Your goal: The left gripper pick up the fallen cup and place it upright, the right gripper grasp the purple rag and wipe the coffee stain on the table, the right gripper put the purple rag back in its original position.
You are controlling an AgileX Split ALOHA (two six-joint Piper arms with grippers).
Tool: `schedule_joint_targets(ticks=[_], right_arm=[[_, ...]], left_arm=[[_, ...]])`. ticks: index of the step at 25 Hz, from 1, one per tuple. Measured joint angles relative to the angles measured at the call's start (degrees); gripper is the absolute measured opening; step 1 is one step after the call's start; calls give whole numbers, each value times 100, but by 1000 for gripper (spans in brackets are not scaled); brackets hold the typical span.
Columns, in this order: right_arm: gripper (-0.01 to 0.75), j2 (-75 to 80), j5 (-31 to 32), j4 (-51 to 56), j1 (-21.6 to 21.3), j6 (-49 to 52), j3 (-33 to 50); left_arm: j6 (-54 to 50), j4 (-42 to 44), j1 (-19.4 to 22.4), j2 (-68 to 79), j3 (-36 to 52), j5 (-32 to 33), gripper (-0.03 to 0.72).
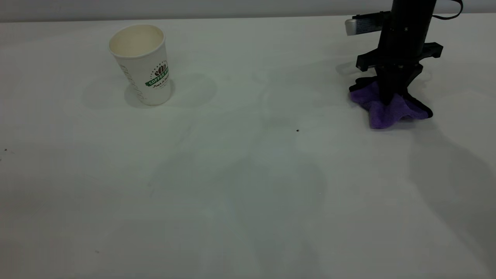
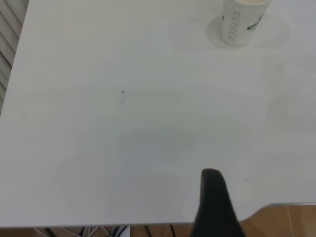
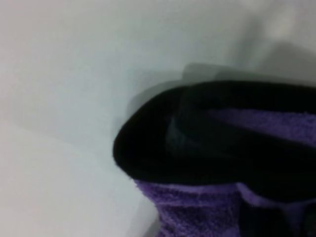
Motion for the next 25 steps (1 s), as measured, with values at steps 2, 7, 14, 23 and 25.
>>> schedule_joint_targets(ticks=[2, 7, 14, 23, 25], right_arm=[[205, -10, -18, 154, -18, -155, 19], [360, -66, -4, 692, -105, -630, 47], [509, -482, -123, 979, -99, -864, 99], [522, -2027, 477, 1118, -104, -827, 148], [522, -2473, 515, 1137, -104, -653, 239]], left_arm=[[0, 0, 0, 0, 0, 0, 554], [0, 0, 0, 0, 0, 0, 554], [0, 0, 0, 0, 0, 0, 554], [0, 0, 0, 0, 0, 0, 554], [0, 0, 0, 0, 0, 0, 554]])
